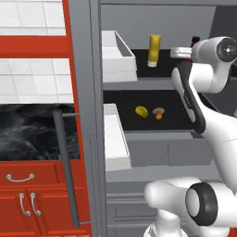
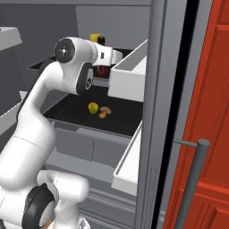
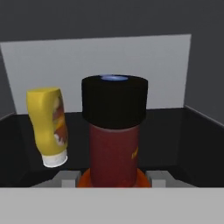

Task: Place the mustard and condiment bottle from the counter to the top shelf of the fridge. If the existing items in the fridge are on the top shelf, move them to other shelves.

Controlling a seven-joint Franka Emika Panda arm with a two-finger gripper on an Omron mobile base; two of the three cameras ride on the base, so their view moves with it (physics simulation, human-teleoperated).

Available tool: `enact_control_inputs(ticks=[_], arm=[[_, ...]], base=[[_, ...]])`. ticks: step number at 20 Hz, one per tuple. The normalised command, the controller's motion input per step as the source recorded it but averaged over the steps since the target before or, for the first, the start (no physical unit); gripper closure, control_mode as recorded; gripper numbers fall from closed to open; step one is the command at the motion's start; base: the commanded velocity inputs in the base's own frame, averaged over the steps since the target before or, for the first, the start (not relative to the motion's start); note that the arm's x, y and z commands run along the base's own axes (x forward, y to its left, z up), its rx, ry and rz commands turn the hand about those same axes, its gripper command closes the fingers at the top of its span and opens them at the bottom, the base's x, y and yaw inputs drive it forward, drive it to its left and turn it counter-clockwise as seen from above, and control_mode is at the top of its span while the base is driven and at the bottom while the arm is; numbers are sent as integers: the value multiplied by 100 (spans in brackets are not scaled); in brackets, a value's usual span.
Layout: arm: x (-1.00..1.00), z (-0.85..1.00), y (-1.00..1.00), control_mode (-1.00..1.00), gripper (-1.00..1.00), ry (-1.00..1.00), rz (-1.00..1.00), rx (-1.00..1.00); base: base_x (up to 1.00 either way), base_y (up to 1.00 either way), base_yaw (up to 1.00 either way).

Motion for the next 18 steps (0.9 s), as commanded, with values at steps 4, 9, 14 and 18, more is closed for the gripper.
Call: enact_control_inputs(ticks=[4,9,14,18], arm=[[69,-23,-15,-100,100,0,0,0],[49,-36,-21,-100,100,0,2,-3],[46,-26,-23,-100,100,0,3,-1],[29,-29,-14,-100,100,0,6,-3]], base=[[0,0,0],[0,0,0],[0,0,0],[0,0,0]])
